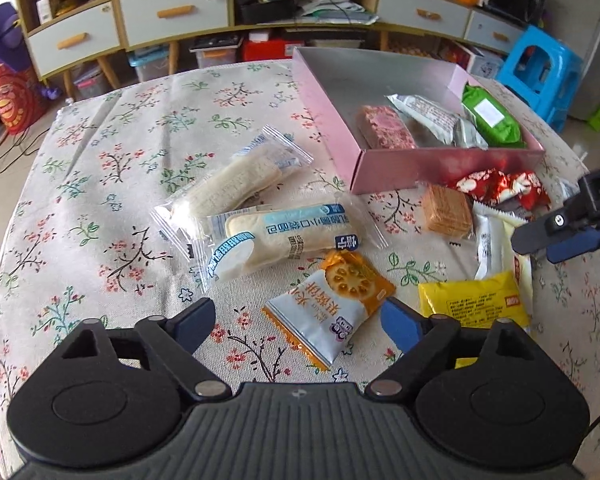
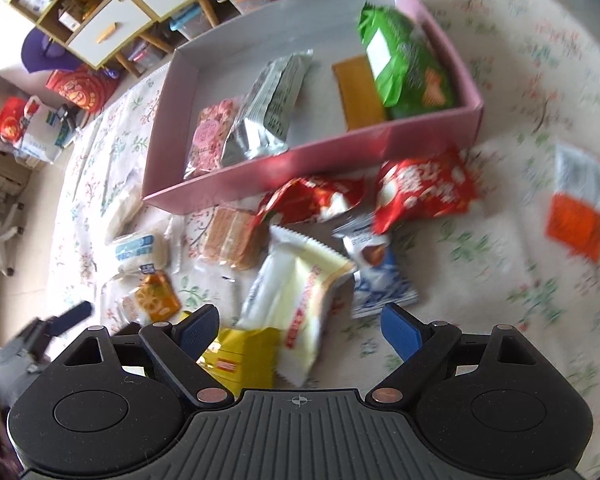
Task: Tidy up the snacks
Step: 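Move both tools back toward the remaining snacks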
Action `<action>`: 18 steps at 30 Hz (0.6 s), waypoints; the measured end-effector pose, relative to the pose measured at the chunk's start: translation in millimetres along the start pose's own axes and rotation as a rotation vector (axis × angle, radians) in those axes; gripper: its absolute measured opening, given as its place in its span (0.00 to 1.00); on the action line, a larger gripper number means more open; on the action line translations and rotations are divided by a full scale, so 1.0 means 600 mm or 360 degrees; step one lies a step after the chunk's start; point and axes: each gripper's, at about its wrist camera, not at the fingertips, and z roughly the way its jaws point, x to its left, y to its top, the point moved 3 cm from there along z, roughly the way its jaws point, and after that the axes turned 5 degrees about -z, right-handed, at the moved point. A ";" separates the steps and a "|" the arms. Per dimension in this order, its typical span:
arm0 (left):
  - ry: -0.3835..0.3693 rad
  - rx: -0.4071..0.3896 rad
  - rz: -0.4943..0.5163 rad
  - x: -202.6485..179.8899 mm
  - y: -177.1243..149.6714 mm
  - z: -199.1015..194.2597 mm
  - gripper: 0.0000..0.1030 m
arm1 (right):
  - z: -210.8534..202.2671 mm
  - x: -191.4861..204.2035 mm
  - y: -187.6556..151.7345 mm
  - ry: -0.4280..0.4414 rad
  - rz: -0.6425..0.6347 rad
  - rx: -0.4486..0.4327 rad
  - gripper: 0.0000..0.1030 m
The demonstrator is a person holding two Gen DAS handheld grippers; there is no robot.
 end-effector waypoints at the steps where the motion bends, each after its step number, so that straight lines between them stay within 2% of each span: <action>1: -0.0015 -0.0002 0.0016 0.001 -0.002 0.002 0.81 | 0.004 0.001 0.000 0.0009 0.0018 0.0007 0.87; 5: -0.0056 0.0005 0.0106 0.000 -0.007 0.012 0.71 | 0.019 0.009 0.002 0.0008 0.0039 0.0014 0.86; 13: -0.0067 -0.0029 0.0272 -0.014 -0.012 0.012 0.69 | 0.034 0.026 0.011 -0.0086 -0.0013 -0.0087 0.66; 18: -0.0078 -0.0028 0.0312 -0.022 -0.010 0.010 0.61 | 0.040 0.042 0.008 -0.0184 -0.0094 -0.0168 0.65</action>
